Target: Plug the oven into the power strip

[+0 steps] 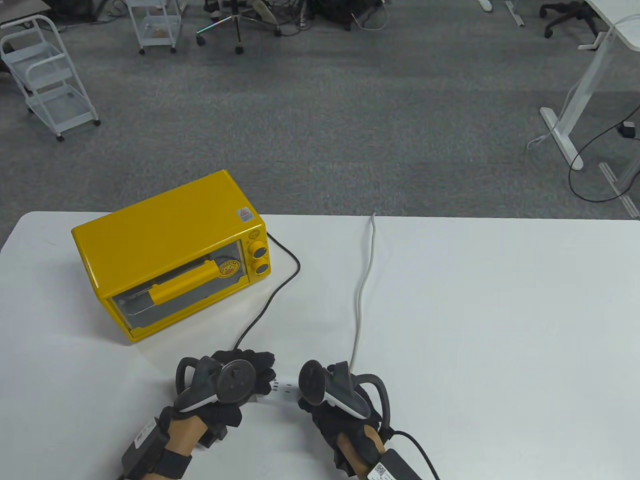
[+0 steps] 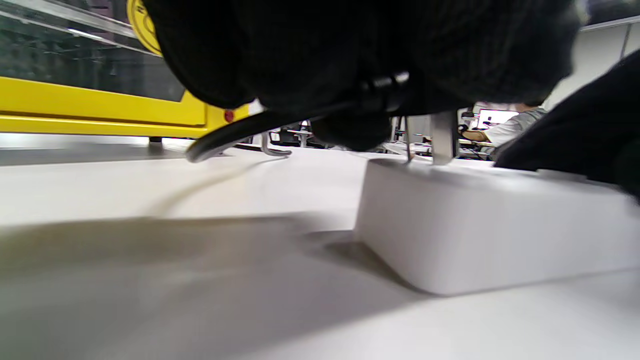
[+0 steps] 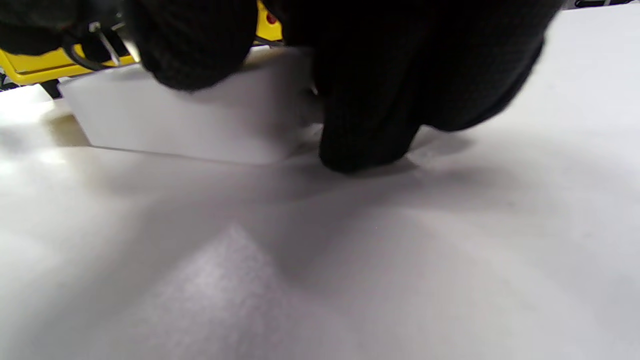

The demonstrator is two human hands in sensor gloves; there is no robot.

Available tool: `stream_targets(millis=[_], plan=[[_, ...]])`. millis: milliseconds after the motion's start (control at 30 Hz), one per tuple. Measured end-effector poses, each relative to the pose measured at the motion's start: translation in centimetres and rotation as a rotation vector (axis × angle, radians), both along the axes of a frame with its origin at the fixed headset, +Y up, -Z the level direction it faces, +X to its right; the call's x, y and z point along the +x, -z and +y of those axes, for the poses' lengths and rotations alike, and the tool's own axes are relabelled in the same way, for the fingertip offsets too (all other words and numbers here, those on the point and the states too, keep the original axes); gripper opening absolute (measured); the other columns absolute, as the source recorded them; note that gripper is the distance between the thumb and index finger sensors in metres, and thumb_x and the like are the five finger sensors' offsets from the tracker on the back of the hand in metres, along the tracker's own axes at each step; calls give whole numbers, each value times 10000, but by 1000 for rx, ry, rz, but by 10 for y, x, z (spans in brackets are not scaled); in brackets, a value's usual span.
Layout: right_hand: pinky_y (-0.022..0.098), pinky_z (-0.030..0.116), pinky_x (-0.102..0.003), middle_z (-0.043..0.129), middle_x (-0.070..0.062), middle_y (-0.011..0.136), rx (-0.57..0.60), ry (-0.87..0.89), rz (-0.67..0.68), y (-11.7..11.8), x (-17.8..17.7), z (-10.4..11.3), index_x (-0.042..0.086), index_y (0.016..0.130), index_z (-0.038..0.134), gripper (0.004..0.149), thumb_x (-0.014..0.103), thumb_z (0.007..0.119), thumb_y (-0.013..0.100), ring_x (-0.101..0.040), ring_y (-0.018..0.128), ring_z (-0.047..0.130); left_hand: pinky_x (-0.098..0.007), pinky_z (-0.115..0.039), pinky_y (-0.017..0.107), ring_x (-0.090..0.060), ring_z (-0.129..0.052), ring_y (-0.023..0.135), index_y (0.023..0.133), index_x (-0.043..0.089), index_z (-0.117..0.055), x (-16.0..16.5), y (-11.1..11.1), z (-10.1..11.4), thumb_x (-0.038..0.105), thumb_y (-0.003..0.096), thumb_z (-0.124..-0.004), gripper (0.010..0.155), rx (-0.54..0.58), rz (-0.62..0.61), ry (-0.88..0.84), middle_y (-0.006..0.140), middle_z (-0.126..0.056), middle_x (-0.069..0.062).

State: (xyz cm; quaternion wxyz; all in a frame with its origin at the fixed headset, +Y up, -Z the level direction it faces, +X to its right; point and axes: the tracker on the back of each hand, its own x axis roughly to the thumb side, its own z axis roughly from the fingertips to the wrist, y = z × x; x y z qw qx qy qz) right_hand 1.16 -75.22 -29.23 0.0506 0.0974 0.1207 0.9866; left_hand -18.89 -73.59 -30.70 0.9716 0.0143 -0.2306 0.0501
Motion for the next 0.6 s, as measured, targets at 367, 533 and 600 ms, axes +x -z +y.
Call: stream_targets(millis=[367,533,600], plan=[[545,836,-468,753,-185,875,6,-3,2,-1,0,-1,76,1050,674,745,472,731,422,-160,592,1002,-458,-792,700,-90,-952,475,920,360,-840,9,-4,5,407,328,-809,594,-43,-35,27,814,-1001,-10],[545,834,-469,752,-185,875,4,-2,1,-1,0,-1,77,1051,674,744,472,731,423,-161,594,1001,-461,-781,713,-87,-947,503,931,373,-834,7,-5,6,388,346,-792,587,-39,-19,68,840,-988,-3],[545,834,-468,751,-185,876,4,-3,1,-1,0,-1,77,1052,671,746,473,730,423,-159,593,1002,-459,-784,712,-81,-948,503,933,376,-828,7,-4,6,393,346,-788,589,-37,-7,69,839,-989,2]])
